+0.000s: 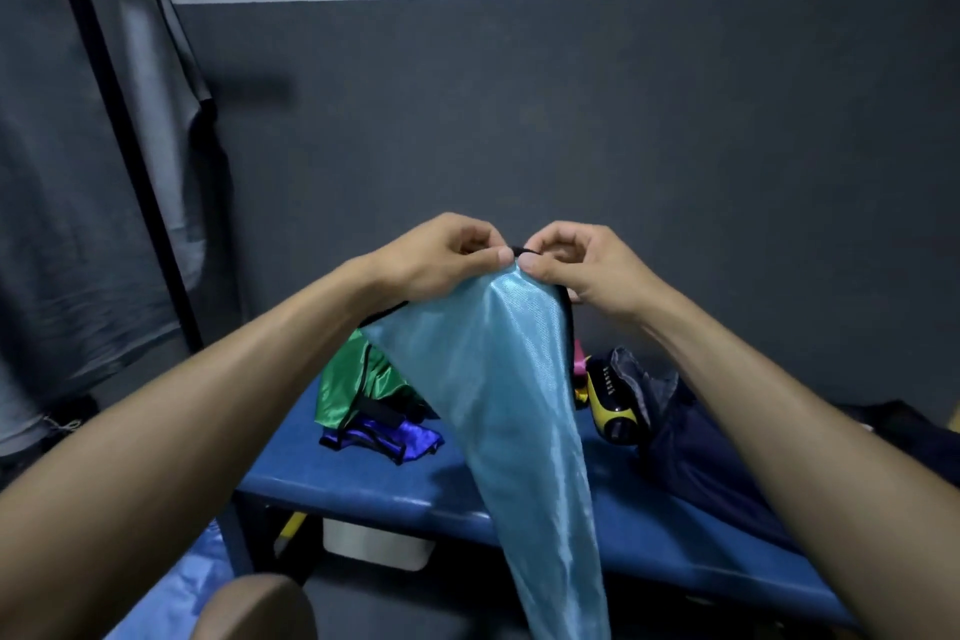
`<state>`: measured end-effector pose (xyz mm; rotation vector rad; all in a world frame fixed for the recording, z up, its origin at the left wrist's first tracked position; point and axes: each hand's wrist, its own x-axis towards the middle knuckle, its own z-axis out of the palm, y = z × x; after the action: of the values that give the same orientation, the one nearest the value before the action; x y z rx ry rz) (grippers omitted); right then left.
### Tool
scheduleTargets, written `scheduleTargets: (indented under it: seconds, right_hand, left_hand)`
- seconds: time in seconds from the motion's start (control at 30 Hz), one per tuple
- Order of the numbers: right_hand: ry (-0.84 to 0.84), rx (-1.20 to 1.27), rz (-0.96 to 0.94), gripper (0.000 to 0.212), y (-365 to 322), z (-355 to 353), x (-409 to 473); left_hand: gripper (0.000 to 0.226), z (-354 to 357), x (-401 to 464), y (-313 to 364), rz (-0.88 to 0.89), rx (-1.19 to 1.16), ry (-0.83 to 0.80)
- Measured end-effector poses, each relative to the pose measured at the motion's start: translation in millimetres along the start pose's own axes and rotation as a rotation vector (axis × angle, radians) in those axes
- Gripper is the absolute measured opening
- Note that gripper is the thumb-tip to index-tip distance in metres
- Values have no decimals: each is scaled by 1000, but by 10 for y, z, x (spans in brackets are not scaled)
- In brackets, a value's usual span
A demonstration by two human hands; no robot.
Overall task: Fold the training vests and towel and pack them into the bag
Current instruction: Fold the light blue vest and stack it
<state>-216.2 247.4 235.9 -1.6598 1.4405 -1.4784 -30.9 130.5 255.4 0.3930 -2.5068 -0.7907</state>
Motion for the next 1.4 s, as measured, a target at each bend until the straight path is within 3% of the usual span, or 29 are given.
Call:
scheduleTargets:
  seconds: [0.1,0.2,0.33,0.47,0.63,0.73,0.87,1.0,1.2,1.4]
  right_hand:
    - [-78,139,101,28,175,-3,-98]
    - [-188,115,160,35,336,64,-214]
    - [-267,1,248,30,578,190,-301]
    - [-197,66,304,22,788,391,-358]
    - [-188,241,319,37,1156,570,-511]
    - [-124,333,365,72,1420,690,-676]
    - [-136,260,340,51,1607,880,-781]
    - [93,287,344,23,1573,944,-695]
    - [290,65,143,15,1605,927,-582]
    - [203,-1,6,33,1476,1093,-583]
  left_hand:
    - [18,-43,18,-4,93,304,18]
    - [17,-199,40,76,187,499,127]
    - [15,-387,26,136,185,561,134]
    - [15,-462,6,162,212,612,90]
    - [15,-571,56,211,186,636,75]
    - [15,-598,89,218,174,636,64]
    - [15,-588,109,185,164,625,56]
    - [14,-579,79,107,149,599,52]
    - [14,-637,26,-18,143,597,67]
    - [15,-611,12,-27,163,587,64]
